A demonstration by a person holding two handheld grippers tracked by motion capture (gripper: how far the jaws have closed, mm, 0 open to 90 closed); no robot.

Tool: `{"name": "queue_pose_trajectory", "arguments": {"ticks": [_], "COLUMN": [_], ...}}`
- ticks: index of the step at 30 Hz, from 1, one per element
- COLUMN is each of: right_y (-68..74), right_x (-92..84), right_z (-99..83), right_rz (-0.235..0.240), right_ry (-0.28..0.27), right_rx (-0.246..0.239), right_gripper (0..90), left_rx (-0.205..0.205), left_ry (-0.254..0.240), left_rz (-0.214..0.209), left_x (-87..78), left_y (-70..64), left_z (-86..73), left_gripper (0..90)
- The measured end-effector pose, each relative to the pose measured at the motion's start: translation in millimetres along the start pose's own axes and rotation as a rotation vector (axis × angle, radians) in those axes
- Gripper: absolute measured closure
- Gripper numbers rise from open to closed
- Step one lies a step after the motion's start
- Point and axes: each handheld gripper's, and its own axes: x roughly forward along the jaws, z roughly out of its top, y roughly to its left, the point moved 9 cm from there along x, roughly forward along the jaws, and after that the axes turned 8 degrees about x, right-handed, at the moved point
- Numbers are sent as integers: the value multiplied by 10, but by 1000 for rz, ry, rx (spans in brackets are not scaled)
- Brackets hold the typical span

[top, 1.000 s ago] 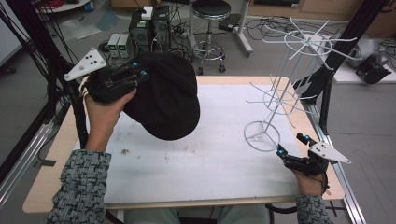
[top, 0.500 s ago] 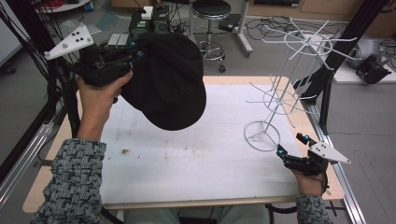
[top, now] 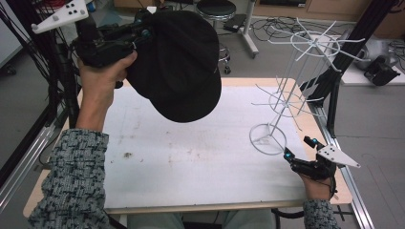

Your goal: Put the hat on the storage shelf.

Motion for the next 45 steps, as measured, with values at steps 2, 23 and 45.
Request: {"name": "queue_pose_trajectory", "arguments": {"ticks": [2,23,45], "right_y": [-5,-23,-40], "right_x": [-3,-25,-27], "right_z": [1,6,6], "right_rz": [-1,-5,-4], "right_ry": [0,-9,-11], "right_rx": [-3,3,5], "right_gripper": [100,100,100], "left_rx": [4,-20,-42], "left_ry": [-12,-117,-160], "left_rz": [-16,-171,-291], "left_x": [37,347,787], "left_y": [-9,-155,-319], "left_z": [52,308,292], "left_gripper": [769,768,768]}}
